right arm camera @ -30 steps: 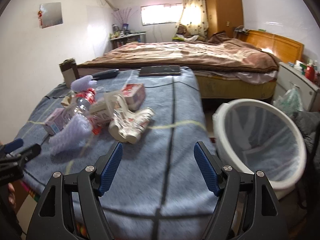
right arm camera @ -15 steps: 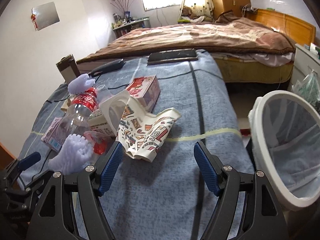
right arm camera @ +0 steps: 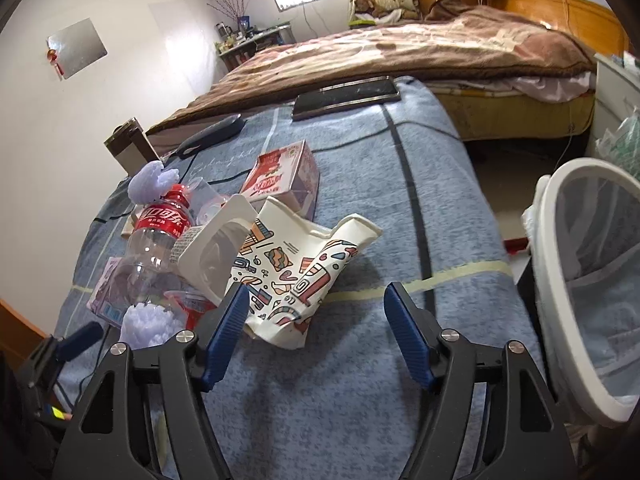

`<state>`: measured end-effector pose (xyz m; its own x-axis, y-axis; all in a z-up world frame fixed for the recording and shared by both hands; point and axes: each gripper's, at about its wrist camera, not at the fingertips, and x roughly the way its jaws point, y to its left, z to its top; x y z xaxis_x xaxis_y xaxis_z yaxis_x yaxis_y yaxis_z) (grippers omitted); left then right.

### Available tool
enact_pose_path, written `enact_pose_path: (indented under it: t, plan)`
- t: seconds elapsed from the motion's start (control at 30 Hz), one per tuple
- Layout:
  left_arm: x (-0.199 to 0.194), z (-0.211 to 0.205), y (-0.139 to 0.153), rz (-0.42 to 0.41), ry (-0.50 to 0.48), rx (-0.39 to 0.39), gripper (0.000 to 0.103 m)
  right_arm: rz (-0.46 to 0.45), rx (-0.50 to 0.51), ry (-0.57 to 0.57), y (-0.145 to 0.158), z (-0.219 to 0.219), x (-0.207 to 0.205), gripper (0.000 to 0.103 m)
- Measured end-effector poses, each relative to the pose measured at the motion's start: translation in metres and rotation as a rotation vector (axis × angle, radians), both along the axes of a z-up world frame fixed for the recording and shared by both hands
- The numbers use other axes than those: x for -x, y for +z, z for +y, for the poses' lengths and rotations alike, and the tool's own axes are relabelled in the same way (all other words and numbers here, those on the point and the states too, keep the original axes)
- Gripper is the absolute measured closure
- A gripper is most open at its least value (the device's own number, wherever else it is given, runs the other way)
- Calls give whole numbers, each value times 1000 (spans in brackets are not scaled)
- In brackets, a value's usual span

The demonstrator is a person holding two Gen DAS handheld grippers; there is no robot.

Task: Collect trash
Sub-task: 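Grasp the patterned paper cup with the right tool while the left tool grasps the white foam net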

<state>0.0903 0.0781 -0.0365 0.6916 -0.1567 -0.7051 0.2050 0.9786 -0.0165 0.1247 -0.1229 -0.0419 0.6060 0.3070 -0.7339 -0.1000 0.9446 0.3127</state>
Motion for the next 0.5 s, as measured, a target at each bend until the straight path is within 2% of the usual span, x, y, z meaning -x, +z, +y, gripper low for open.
enact_pose_path:
  t: [0.17,0.37,0.5]
  plan:
    - [-6,-1,-5,27,-19,4,28,14,-20,1,-4,2,-4,47]
    - [-6,-4,-6,37,-48,26,35,10,-46,28,-4,4,-6,61]
    - [-7,-9,-6,46,-60,36,38,7,-51,38,-4,5,-7,64]
